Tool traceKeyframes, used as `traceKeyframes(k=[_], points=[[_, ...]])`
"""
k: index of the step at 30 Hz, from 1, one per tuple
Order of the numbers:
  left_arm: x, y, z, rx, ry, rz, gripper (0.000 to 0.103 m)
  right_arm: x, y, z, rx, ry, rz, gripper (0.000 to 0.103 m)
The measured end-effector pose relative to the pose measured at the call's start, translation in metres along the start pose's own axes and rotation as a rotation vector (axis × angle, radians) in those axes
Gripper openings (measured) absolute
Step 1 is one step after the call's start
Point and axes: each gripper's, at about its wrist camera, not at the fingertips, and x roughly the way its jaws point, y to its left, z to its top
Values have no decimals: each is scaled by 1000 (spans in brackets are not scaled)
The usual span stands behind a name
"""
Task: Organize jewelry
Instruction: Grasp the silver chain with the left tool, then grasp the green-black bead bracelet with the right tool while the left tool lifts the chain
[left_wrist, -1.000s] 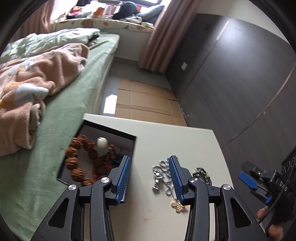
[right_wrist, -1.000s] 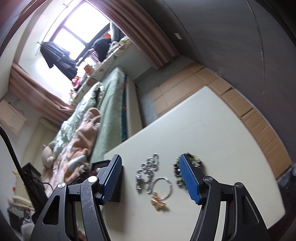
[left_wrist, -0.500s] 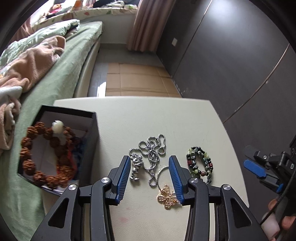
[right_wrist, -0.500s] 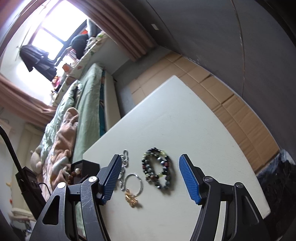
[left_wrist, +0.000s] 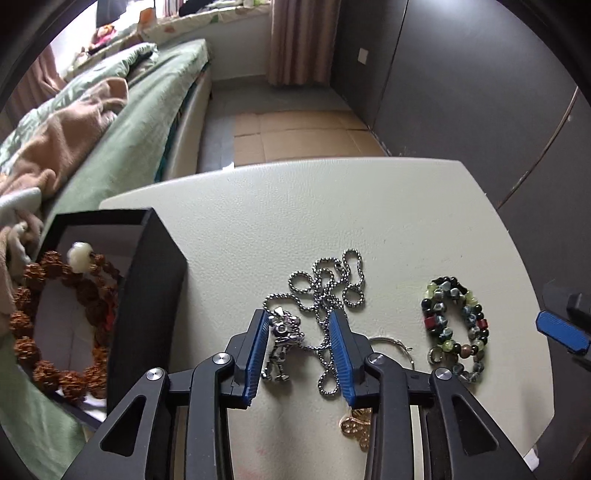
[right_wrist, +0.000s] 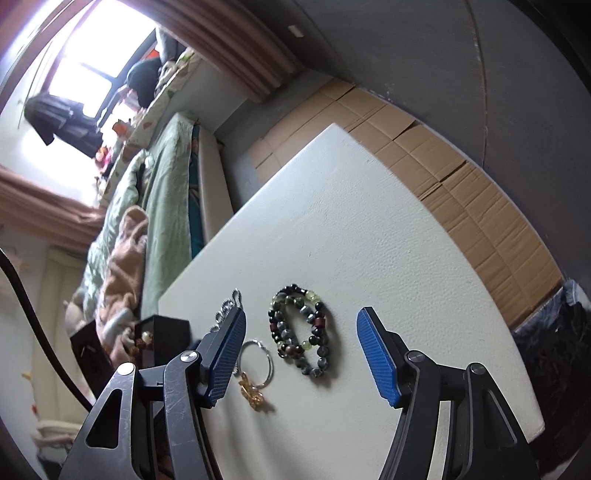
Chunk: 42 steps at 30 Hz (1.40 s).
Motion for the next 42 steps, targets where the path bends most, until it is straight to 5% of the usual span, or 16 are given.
traceKeyframes(k=[5, 22, 23, 25, 27, 42], points=[[3, 0, -1, -1, 2, -32, 20, 15, 5, -3, -33, 44, -38, 53], [-49, 30, 5, -111, -80, -198, 20, 48, 4, -9, -2, 94, -84, 38], [-53, 31, 5, -116, -88, -205, 20, 48, 5, -10, -9, 89, -96, 36], [-62, 33, 6, -123, -108, -222, 20, 51, 6, -10, -9, 102, -93, 12], [-72, 35, 6, -126, -125, -238, 20, 56, 5, -12, 13, 123, -63, 11], [-165, 67, 24, -184, -341, -332, 20, -3, 43, -17, -70, -80, 74, 10]])
